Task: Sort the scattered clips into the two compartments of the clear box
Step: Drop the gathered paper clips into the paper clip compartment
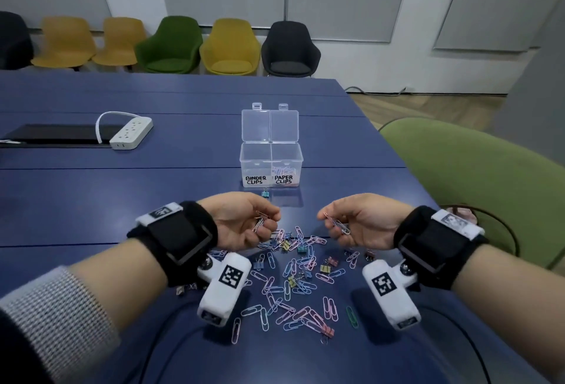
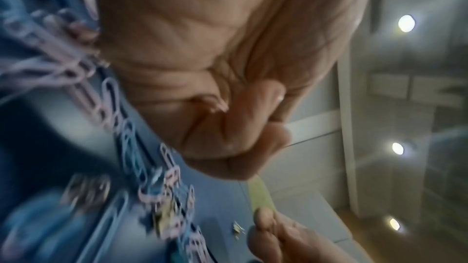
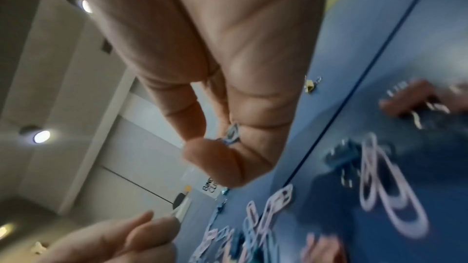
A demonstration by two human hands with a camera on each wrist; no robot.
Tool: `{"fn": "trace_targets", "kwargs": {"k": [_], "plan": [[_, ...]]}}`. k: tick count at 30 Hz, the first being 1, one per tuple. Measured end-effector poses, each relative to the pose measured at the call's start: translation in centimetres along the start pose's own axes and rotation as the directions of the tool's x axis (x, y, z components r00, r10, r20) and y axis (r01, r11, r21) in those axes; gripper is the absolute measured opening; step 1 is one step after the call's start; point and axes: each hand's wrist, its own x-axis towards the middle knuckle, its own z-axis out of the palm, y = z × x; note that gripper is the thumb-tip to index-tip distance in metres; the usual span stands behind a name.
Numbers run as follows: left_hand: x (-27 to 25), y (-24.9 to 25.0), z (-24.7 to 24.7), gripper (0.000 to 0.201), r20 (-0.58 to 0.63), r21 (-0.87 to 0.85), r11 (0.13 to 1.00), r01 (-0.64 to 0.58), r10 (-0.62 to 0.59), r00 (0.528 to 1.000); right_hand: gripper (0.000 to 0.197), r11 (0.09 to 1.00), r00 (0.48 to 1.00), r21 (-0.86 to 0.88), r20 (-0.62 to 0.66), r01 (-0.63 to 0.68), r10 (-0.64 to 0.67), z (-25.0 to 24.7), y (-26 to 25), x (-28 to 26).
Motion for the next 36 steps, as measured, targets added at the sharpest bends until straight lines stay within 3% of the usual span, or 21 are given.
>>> {"fn": "trace_targets", "kwargs": {"k": [3,6,7,9,11,12,14,16,20,27,29,31,33,35,36], "plan": [[0.7,2.8,-0.4,0.032,-0.058,0.156,0.988,0.003,0.006,0.998,0.023,0.98,0.998,-0.188,-0.032,-0.066,0.061,-0.7,-1.7,1.1],[1.9,6.7,-0.5,0.039,-0.126,0.108,0.984,-0.144,0.158,0.979,0.032,0.947,0.993,-0.315,-0.116,-0.063,0.027,-1.1,-4.1,2.5],[2.5,7.9,-0.4,0.041,-0.162,0.069,0.967,-0.246,0.254,0.954,0.035,0.953,0.99,-0.299,-0.14,-0.037,-0.006,-1.1,-5.0,3.1],[3.8,10.0,-0.2,0.043,-0.26,-0.071,0.868,-0.491,0.459,0.85,0.039,0.981,0.975,-0.183,-0.198,0.062,-0.099,-0.9,-6.6,4.4],[5.2,11.3,0.1,0.044,-0.378,-0.222,0.711,-0.667,0.568,0.731,0.041,0.979,0.946,-0.021,-0.254,0.201,-0.2,-0.2,-8.2,5.7],[5.9,11.6,0.1,0.046,-0.41,-0.251,0.659,-0.709,0.591,0.694,0.042,0.962,0.929,0.048,-0.275,0.269,-0.247,0.2,-8.9,6.4],[7.3,11.6,0.0,0.055,-0.407,-0.228,0.637,-0.737,0.625,0.666,0.041,0.913,0.888,0.133,-0.321,0.387,-0.33,1.1,-10.1,7.7],[8.3,11.2,-0.1,0.061,-0.372,-0.15,0.671,-0.726,0.642,0.67,0.04,0.868,0.845,0.16,-0.366,0.47,-0.39,2.0,-11.0,9.0],[8.1,10.4,-0.7,0.056,-0.354,-0.103,0.685,-0.721,0.652,0.67,0.038,0.825,0.804,0.141,-0.364,0.547,-0.471,3.9,-12.1,10.9],[4.7,9.1,-2.8,0.034,-0.474,0.08,0.639,-0.765,0.699,0.535,0.043,0.816,0.731,-0.258,-0.362,0.517,-0.578,2.8,-11.9,11.6],[3.5,8.2,-3.0,0.032,-0.41,0.128,0.658,-0.742,0.716,0.565,0.041,0.825,0.724,-0.247,-0.397,0.508,-0.564,1.4,-11.2,10.5],[2.5,7.1,-2.6,0.03,-0.301,0.19,0.688,-0.7,0.72,0.625,0.035,0.827,0.727,-0.254,-0.394,0.502,-0.563,0.1,-10.1,8.6],[1.8,6.0,-2.2,0.026,-0.195,0.324,0.697,-0.64,0.711,0.675,0.026,0.797,0.736,-0.387,-0.333,0.463,-0.589,-0.9,-8.6,6.2],[1.5,4.9,-1.8,0.02,-0.076,0.544,0.636,-0.547,0.687,0.723,0.015,0.694,0.782,-0.622,-0.201,0.363,-0.59,-1.9,-7.1,3.5],[1.4,4.4,-1.6,0.018,-0.011,0.669,0.56,-0.488,0.664,0.748,0.01,0.592,0.825,-0.753,-0.12,0.288,-0.553,-2.2,-6.3,2.2]]}}
